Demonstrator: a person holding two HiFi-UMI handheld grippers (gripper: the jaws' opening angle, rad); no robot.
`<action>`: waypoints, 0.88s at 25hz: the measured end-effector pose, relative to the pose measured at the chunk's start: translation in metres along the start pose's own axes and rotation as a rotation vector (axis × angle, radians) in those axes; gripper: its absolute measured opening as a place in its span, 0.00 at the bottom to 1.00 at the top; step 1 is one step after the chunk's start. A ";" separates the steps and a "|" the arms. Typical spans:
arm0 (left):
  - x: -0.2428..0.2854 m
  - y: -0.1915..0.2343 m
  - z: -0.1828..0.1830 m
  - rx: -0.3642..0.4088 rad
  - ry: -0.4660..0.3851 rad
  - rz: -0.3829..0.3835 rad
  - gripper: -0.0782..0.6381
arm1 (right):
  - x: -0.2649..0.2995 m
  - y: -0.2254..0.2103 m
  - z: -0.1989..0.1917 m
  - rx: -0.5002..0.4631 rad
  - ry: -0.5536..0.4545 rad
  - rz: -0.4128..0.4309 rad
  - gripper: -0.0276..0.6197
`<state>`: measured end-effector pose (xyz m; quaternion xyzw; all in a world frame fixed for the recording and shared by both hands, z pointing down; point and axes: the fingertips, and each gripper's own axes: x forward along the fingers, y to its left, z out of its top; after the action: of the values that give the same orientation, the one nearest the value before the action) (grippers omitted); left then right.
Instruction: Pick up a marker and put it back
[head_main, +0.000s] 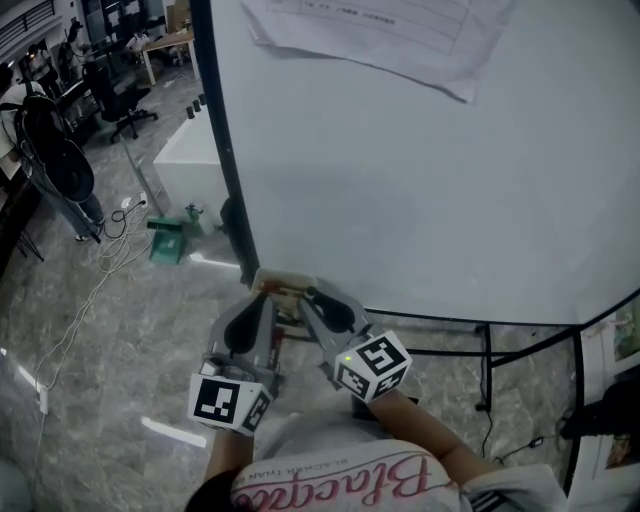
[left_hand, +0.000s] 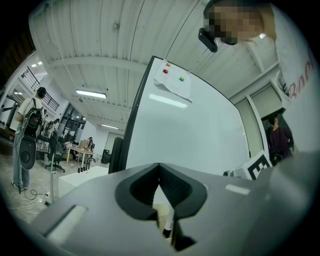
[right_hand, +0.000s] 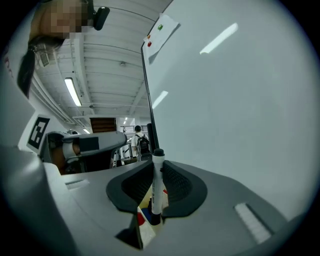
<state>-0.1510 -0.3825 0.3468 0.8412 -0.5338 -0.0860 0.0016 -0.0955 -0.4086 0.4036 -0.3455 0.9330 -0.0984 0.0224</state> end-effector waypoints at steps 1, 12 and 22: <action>0.000 0.000 -0.001 -0.002 0.001 -0.002 0.11 | 0.001 -0.001 -0.005 0.002 0.010 -0.009 0.14; -0.006 0.002 -0.009 -0.020 -0.006 0.003 0.11 | 0.013 -0.025 -0.035 -0.007 0.136 -0.061 0.15; -0.002 -0.005 -0.011 0.000 0.000 -0.016 0.11 | -0.002 -0.023 0.001 -0.057 0.066 -0.038 0.21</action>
<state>-0.1461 -0.3794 0.3570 0.8455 -0.5270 -0.0861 0.0007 -0.0789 -0.4244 0.4077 -0.3601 0.9289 -0.0836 -0.0198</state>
